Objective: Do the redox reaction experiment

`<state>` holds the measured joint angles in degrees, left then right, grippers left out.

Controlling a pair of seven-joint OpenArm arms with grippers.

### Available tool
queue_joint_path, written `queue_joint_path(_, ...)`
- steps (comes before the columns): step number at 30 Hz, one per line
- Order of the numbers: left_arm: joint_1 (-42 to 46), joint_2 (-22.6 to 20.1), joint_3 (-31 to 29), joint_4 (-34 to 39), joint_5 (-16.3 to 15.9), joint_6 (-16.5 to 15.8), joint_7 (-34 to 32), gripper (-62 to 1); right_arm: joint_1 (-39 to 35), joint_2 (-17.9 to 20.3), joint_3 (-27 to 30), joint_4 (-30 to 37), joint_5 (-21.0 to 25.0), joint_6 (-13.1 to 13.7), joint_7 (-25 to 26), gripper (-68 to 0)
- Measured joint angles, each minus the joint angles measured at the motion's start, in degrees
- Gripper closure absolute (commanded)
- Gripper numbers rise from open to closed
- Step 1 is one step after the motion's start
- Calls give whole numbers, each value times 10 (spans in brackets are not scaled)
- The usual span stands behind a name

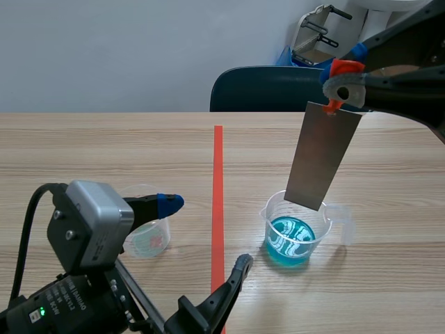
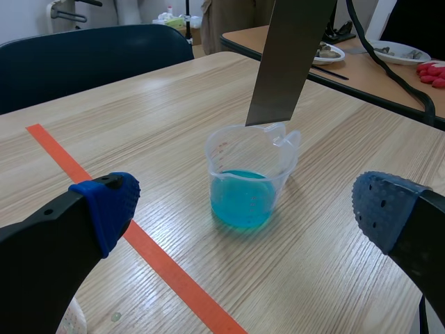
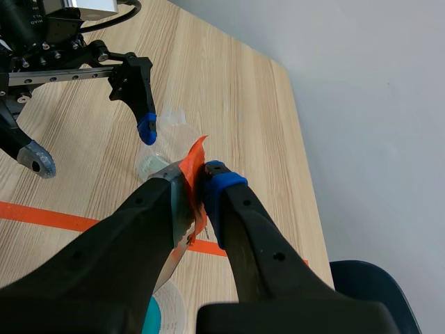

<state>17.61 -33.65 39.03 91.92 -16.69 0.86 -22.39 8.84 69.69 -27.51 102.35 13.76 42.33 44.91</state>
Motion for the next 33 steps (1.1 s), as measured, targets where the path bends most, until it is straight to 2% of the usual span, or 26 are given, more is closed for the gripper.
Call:
queue_joint_path(4,0,0,0,0,0,0,1,-623,0,0,0,0,0,0,0,-7)
queue_joint_path(5,-1,2,0,0,0,0,5,-592,0,0,0,0,0,0,0,-7)
queue_joint_path(8,-13,17,0,-5,1,0,35,-409,0,0,0,0,0,0,0,-7)
queue_joint_path(12,-49,47,1,-27,2,0,69,-227,0,0,0,0,0,0,0,-7)
queue_joint_path(15,-79,66,4,-52,0,0,78,-52,0,0,0,0,0,0,0,-7)
queue_joint_path(24,-185,120,81,-163,-1,0,78,-30,0,0,0,0,0,0,0,-7)
queue_joint_path(28,-209,146,85,-203,-14,0,76,-30,0,0,0,0,0,0,0,-7)
queue_joint_path(33,-234,175,85,-239,-15,-5,76,-30,0,0,0,0,0,0,0,-7)
